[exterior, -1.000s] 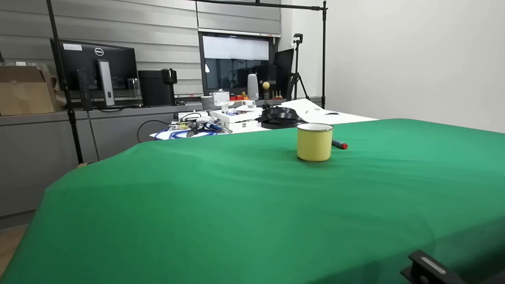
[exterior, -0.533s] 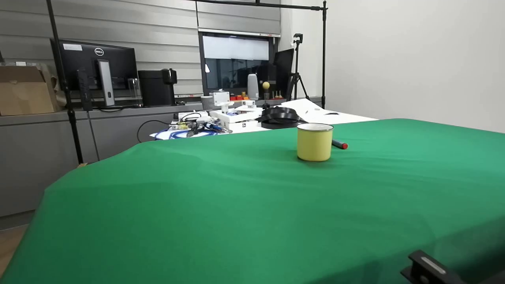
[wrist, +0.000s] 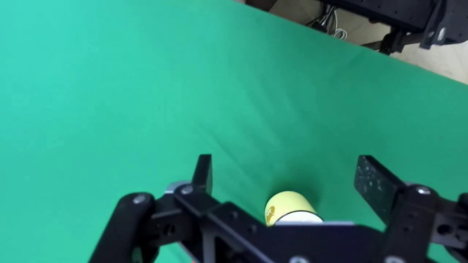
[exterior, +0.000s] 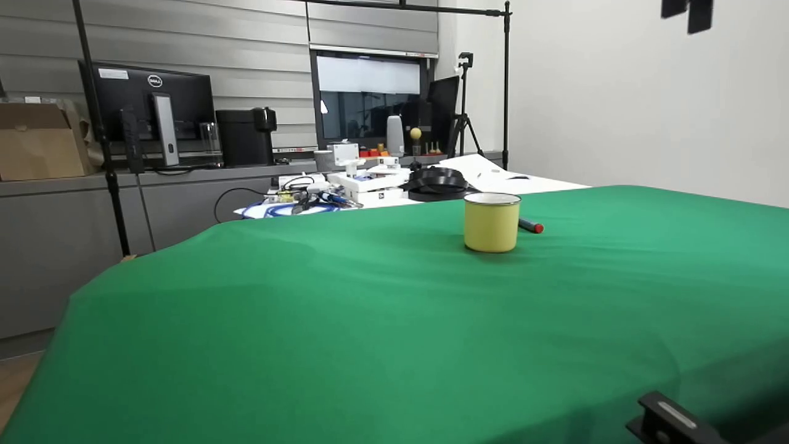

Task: Put the red marker inside the yellow mug

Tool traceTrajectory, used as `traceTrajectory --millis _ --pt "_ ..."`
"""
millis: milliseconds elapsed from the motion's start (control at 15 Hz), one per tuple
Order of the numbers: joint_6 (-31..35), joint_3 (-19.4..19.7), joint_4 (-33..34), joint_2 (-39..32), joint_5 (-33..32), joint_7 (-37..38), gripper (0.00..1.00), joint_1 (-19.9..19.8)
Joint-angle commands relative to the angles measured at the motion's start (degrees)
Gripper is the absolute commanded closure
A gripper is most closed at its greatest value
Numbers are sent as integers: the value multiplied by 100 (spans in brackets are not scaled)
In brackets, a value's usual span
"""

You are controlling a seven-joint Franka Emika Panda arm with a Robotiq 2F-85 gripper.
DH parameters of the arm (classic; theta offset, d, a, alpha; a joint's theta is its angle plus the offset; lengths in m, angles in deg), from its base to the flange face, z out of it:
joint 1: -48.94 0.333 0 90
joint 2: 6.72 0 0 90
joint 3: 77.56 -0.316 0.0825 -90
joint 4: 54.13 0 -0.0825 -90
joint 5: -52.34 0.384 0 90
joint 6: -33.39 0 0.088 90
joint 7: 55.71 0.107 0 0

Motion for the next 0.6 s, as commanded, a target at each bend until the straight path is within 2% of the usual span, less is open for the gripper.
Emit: traceTrajectory --millis 0,267,400,533 --pt "850 70 733 -1416 -209 -77 0 -165" --pt "1566 -26 1608 -2665 -179 270 0 -326" --pt "1537 -84 2135 -3200 -186 516 0 -348" --pt "1259 -107 2674 -3651 -157 1103 0 -330"
